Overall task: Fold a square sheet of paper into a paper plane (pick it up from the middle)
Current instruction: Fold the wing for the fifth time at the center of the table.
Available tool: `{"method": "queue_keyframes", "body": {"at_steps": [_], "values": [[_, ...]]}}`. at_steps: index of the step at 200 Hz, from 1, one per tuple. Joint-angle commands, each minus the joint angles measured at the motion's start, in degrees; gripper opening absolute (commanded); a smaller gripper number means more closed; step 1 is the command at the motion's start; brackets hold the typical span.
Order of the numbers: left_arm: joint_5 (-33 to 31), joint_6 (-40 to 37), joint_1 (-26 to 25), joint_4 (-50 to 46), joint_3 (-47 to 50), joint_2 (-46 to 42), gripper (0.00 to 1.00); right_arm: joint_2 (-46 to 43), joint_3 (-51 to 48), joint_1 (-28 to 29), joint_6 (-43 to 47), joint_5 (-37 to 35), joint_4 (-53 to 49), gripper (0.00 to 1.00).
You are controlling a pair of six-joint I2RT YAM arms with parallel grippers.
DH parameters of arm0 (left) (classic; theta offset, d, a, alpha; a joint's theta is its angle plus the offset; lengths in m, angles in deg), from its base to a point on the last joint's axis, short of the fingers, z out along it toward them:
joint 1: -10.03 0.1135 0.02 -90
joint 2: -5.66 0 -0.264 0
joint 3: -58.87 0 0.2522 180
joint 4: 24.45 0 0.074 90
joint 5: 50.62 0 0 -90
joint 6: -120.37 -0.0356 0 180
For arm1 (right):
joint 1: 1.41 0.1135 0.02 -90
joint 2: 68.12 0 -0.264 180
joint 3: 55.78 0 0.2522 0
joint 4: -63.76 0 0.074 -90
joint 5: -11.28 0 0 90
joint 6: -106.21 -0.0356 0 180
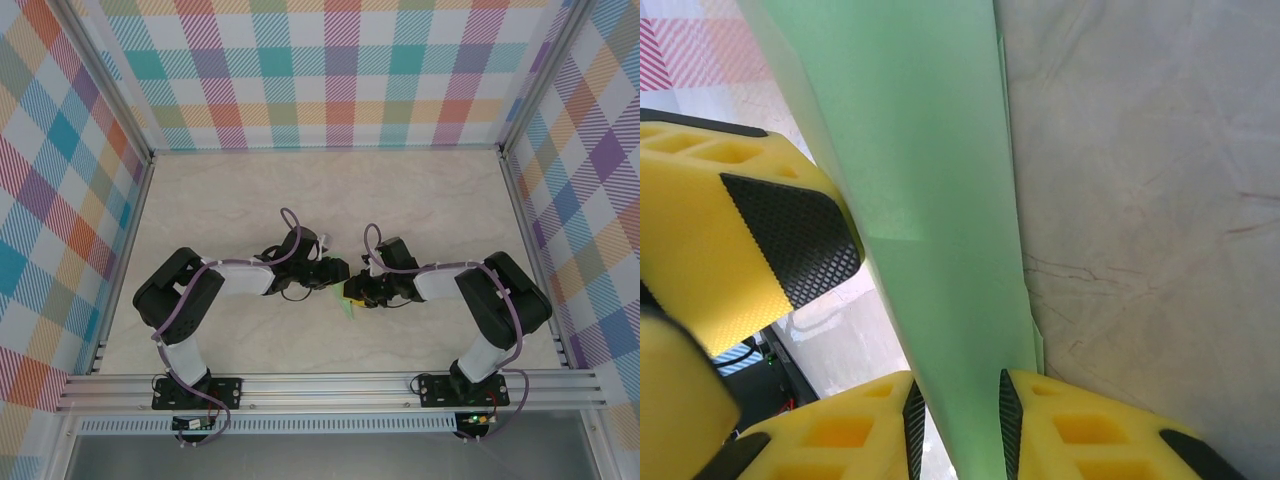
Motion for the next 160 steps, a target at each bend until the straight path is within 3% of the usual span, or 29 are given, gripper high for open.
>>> {"method": "queue_keyframes", "body": {"at_steps": [1,105,160], "values": [[0.9,-2.0,-0.6,-1.6,-1.3,0.3,0.39,0.1,1.3,0.3,-0.9,0.1,2.3,0.29],[-1.1,-1.6,-0.3,-4.3,-1.5,-1.3,0.4,3.2,-0.1,0.5,-0.6,2.9,6.0,0.1],[-1.1,1.5,1.7,-4.9,-1.1,-5.5,0.44,5.7,-1.9,0.5,-2.0,2.5,8.1,0.07]]}}
